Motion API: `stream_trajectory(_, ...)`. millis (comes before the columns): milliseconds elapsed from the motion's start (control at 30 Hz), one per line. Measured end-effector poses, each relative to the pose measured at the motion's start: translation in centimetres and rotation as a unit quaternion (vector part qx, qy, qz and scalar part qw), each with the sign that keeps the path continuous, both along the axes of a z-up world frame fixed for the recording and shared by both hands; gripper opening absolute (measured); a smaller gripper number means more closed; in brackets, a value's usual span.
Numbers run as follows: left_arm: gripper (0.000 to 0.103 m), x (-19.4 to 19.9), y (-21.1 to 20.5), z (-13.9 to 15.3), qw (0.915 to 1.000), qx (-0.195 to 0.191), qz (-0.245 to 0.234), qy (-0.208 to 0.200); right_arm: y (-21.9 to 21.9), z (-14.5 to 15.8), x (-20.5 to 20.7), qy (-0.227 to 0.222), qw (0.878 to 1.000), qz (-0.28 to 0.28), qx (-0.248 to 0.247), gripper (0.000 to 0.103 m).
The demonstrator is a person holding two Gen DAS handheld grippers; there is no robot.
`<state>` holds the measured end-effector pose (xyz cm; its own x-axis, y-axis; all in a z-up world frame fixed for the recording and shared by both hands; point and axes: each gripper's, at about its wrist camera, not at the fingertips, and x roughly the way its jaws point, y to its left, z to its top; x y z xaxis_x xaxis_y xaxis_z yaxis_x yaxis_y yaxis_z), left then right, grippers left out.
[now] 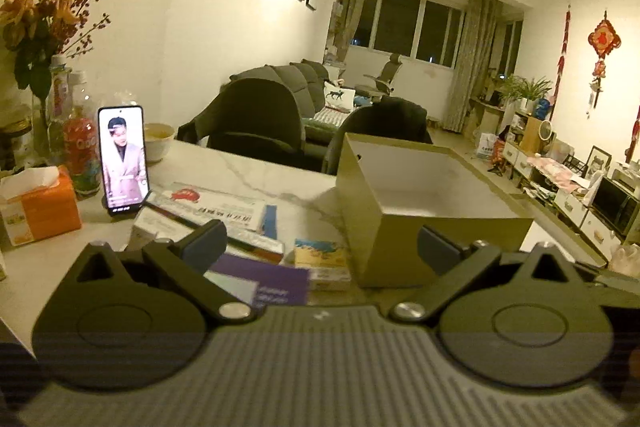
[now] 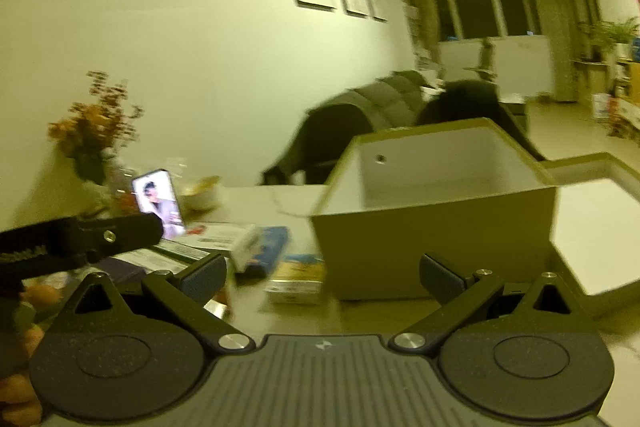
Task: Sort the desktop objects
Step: 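Move the right tool toward the dark purple box among the medicine boxes, then close the right gripper on the dark purple box and lift it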
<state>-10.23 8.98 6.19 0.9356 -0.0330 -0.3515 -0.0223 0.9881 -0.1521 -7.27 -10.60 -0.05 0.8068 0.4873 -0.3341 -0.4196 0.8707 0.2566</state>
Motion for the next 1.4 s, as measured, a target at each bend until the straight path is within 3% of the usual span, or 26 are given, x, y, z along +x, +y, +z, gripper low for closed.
stream_trajectory(133,0.103,-0.4,1.5,-0.4,0.9998,-0.016,0.000,0.012,1.1,-0.2,-0.3,-0.015,0.999,0.038,0.010,0.103)
stream_trajectory(300,0.103,-1.6,2.3,-0.4,0.9998,0.010,0.011,0.012,2.2,-0.6,-0.2,-0.007,0.998,0.067,0.011,0.103)
stream_trajectory(600,0.103,-2.7,4.2,-1.3,0.9997,0.002,0.010,0.023,4.3,-1.7,-0.1,0.000,0.989,0.151,0.005,0.103)
stream_trajectory(800,0.103,-3.8,5.6,-2.2,0.9994,-0.031,-0.014,0.008,5.6,-2.3,-0.3,-0.006,0.978,0.210,0.019,0.103)
stream_trajectory(1100,0.103,-4.5,7.2,-3.4,0.9958,-0.069,-0.058,-0.019,5.2,-2.9,0.7,0.035,0.965,0.249,0.067,0.100)
stream_trajectory(1400,0.103,-5.0,9.0,-4.8,0.9872,-0.113,-0.105,-0.042,5.0,-2.8,-0.2,0.006,0.957,0.286,0.049,0.097)
